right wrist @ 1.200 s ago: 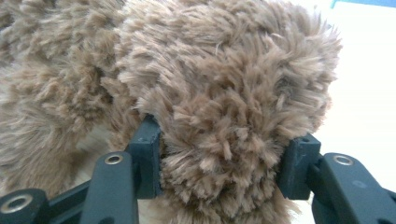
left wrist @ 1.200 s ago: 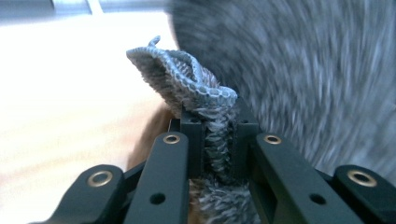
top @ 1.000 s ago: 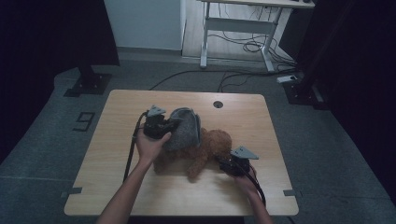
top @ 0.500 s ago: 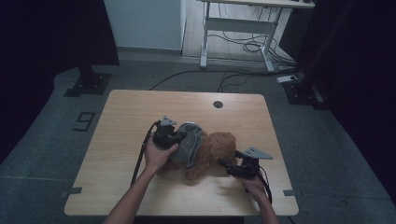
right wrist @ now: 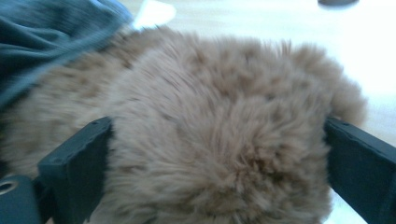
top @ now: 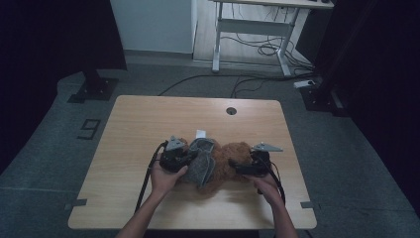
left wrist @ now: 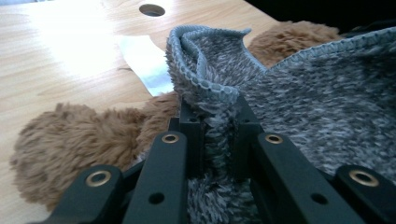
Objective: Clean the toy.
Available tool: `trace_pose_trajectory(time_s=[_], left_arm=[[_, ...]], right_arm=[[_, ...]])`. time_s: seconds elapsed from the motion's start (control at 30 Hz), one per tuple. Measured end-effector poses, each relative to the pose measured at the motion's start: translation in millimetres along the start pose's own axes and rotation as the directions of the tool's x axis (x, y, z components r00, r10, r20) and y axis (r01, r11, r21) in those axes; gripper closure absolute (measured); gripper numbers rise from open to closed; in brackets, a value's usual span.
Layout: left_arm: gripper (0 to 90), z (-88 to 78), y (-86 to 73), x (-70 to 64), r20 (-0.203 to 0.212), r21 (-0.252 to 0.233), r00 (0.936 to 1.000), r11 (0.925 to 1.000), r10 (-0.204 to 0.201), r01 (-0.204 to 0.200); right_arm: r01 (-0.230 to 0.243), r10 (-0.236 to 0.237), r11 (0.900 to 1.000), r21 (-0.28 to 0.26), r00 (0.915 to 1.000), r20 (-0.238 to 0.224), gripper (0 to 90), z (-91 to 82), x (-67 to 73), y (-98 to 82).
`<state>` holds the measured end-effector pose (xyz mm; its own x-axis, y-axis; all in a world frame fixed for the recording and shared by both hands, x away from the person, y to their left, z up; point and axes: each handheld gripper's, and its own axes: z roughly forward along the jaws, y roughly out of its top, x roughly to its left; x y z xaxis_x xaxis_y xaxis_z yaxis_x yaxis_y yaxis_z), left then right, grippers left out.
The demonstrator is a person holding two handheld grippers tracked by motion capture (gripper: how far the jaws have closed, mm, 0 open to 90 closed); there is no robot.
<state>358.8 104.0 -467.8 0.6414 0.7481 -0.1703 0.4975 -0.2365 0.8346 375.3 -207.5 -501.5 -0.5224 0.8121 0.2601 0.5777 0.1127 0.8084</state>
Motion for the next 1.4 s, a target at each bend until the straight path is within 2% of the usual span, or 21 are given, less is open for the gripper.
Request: trace_pose_trajectory(time_s=[0.07, 0.2, 0.3, 0.37, 0.5, 0.6, 0.7, 0.8, 0.87, 0.93, 0.97, 1.0, 1.03, 1.07, 1.1, 1.13, 1.2, 1.27, 1.3, 1.37, 1.4], left_arm=[[79.1, -1.8, -3.5, -1.7, 0.007, -0.011, 1.0000, 0.9999, 0.001, -0.001], [79.1, -5.9, -7.2, -7.1, 0.024, -0.018, 0.9997, 0.9998, 0.008, -0.008], [78.9, -9.9, -9.1, -11.2, 0.028, -0.021, 0.9995, 0.9997, 0.015, -0.015], [78.9, -14.3, -8.2, -11.4, 0.031, -0.028, 0.9995, 0.9996, 0.003, -0.002], [79.4, -23.9, 6.0, -12.1, 0.038, -0.044, 0.9992, 0.9989, -0.010, 0.012], [79.5, -23.8, 27.5, -20.7, 0.060, -0.063, 0.9982, 0.9980, 0.005, -0.001], [79.4, -7.2, 57.0, -42.1, 0.083, -0.070, 0.9950, 0.9964, 0.055, -0.049], [79.3, 19.8, 78.0, -61.3, 0.123, -0.053, 0.9905, 0.9971, 0.061, -0.054], [79.0, 44.1, 84.6, -73.6, 0.121, -0.022, 0.9898, 0.9971, 0.074, -0.072], [78.7, 69.7, 81.0, -78.8, 0.138, 0.042, 0.9893, 0.9977, 0.048, -0.054], [78.6, 81.5, 75.6, -79.9, 0.116, 0.082, 0.9915, 0.9944, 0.058, -0.068], [78.6, 92.3, 66.6, -79.1, 0.089, 0.108, 0.9923, 0.9895, 0.087, -0.096], [79.1, 94.6, 61.6, -77.0, 0.087, 0.095, 0.9926, 0.9911, 0.085, -0.093], [79.4, 94.0, 58.0, -72.9, 0.099, 0.077, 0.9934, 0.9948, 0.059, -0.066], [79.6, 91.8, 57.2, -68.8, 0.106, 0.075, 0.9937, 0.9962, 0.036, -0.044], [79.9, 89.4, 57.5, -66.2, 0.095, 0.080, 0.9949, 0.9959, 0.035, -0.042], [80.2, 84.1, 58.4, -61.6, 0.036, 0.106, 0.9968, 0.9915, 0.072, -0.075], [80.4, 78.1, 56.9, -52.9, -0.031, 0.151, 0.9925, 0.9820, 0.119, -0.113], [80.5, 75.8, 55.8, -48.8, -0.041, 0.166, 0.9913, 0.9792, 0.125, -0.116], [80.5, 66.5, 52.8, -37.2, -0.053, 0.172, 0.9930, 0.9805, 0.105, -0.095], [80.6, 59.1, 51.5, -31.0, -0.073, 0.167, 0.9915, 0.9815, 0.107, -0.094]], right_arm=[[-0.016, 0.016, 1.000, -0.004, 0.9998, -0.011, 9.8, 1.8, -1.6, -5.0], [-0.006, 0.006, 1.000, -0.017, 0.9997, -0.023, 19.2, -1.2, -1.8, -14.7], [0.041, -0.042, 0.998, -0.041, 0.9989, -0.021, 29.0, -5.2, 2.4, -21.5], [0.079, -0.080, 0.994, -0.076, 0.9967, -0.014, 35.6, -6.6, 6.6, -27.6], [0.159, -0.158, 0.980, -0.119, 0.9873, 0.016, 40.3, -6.0, 14.6, -34.1], [0.181, -0.179, 0.974, -0.138, 0.9835, 0.024, 41.0, -4.4, 17.9, -36.5], [0.194, -0.192, 0.971, -0.140, 0.9810, 0.028, 40.9, -3.8, 21.2, -36.7], [0.194, -0.193, 0.971, -0.139, 0.9809, 0.026, 40.8, -5.0, 23.5, -37.6], [0.201, -0.199, 0.968, -0.149, 0.9796, 0.027, 40.7, -5.9, 24.1, -39.4], [0.199, -0.197, 0.968, -0.153, 0.9800, 0.024, 40.3, -6.8, 23.7, -41.1], [0.198, -0.197, 0.968, -0.154, 0.9801, 0.023, 40.2, -7.3, 23.2, -41.7], [0.198, -0.196, 0.968, -0.154, 0.9803, 0.023, 40.2, -7.5, 23.1, -42.2], [0.197, -0.195, 0.969, -0.148, 0.9805, 0.025, 40.0, -7.7, 23.0, -42.4], [0.194, -0.192, 0.970, -0.144, 0.9811, 0.028, 40.1, -7.5, 22.6, -42.6], [0.190, -0.188, 0.971, -0.147, 0.9819, 0.025, 40.1, -7.2, 22.3, -42.9], [0.196, -0.194, 0.969, -0.148, 0.9807, 0.024, 40.1, -7.1, 22.4, -42.8], [0.199, -0.197, 0.969, -0.146, 0.9799, 0.030, 40.2, -6.8, 23.5, -42.2], [0.196, -0.193, 0.970, -0.145, 0.9807, 0.031, 40.1, -6.7, 23.7, -41.8], [0.193, -0.191, 0.970, -0.145, 0.9812, 0.030, 40.2, -7.1, 23.8, -42.0], [0.191, -0.189, 0.971, -0.147, 0.9816, 0.029, 40.2, -7.3, 23.9, -42.4], [0.190, -0.188, 0.971, -0.147, 0.9817, 0.030, 40.1, -7.2, 24.1, -42.5]])
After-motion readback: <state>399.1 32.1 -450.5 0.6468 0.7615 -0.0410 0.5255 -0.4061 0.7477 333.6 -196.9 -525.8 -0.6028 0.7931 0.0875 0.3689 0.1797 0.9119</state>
